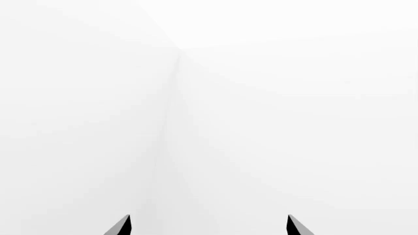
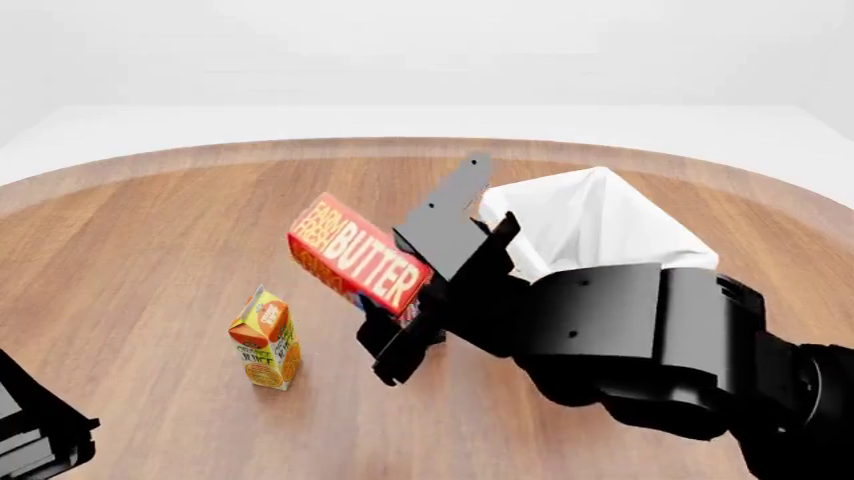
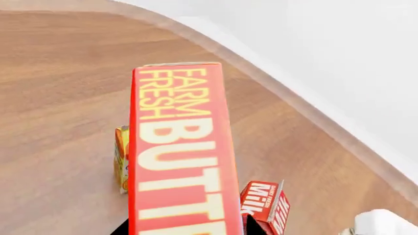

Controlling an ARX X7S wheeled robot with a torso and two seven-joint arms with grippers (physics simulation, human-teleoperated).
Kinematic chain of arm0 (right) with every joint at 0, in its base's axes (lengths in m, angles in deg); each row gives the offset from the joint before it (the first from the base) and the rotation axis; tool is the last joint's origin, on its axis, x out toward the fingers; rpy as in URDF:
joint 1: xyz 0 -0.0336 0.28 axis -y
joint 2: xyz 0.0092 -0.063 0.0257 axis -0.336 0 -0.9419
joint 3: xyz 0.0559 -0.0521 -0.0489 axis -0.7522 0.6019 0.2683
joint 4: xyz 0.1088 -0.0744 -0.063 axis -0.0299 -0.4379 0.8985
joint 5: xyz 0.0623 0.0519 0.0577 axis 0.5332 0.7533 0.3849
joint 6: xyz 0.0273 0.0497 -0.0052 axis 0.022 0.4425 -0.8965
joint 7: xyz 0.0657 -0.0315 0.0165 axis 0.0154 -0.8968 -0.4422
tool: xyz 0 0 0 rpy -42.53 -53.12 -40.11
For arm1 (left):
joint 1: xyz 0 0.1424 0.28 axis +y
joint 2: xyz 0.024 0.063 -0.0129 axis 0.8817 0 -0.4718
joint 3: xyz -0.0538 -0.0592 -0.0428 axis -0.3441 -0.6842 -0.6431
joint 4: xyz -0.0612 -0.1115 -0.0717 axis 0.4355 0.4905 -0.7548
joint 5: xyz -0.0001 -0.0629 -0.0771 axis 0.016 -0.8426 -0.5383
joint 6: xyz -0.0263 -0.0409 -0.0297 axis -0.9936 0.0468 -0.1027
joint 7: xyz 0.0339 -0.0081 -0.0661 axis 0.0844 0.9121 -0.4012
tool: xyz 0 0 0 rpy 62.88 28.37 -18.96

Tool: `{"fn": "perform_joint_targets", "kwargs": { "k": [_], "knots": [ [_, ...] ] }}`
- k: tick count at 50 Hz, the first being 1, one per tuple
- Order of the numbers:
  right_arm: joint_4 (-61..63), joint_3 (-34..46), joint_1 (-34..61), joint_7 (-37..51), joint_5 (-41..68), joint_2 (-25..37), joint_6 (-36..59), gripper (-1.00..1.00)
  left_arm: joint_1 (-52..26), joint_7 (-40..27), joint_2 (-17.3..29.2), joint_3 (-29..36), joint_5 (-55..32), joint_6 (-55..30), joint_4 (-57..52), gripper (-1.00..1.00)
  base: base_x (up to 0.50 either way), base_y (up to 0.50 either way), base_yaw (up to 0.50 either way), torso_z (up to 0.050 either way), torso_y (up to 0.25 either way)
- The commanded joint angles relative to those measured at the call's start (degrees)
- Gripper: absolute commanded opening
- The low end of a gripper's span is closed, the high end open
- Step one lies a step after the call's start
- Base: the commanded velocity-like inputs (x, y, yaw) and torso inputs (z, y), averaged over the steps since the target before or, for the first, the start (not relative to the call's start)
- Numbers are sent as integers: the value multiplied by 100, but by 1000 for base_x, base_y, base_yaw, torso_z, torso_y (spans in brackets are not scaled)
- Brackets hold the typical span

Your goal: Pick up the cream cheese box and the butter, and put them in the basket.

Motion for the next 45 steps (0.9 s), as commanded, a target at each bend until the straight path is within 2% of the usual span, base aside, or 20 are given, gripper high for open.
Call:
{"fn": "perform_joint_targets", "kwargs": {
  "k": [1, 21, 45],
  "knots": [
    [112, -720, 665, 360, 360, 164, 311, -100, -8, 4, -8, 1, 6, 6, 9, 100, 0, 0, 0, 0, 0],
    [-608, -1377, 1224, 828, 857, 440, 404, -100, -33, 7, 1, -6, -13, -13, 18, 100, 0, 0, 0, 1, 2],
    [-1855, -1857, 1534, 1862, 960, 328, 256, -100, -87, 0, 49, -13, -46, -118, -25, 100, 0, 0, 0, 0, 1]
  ]
}}
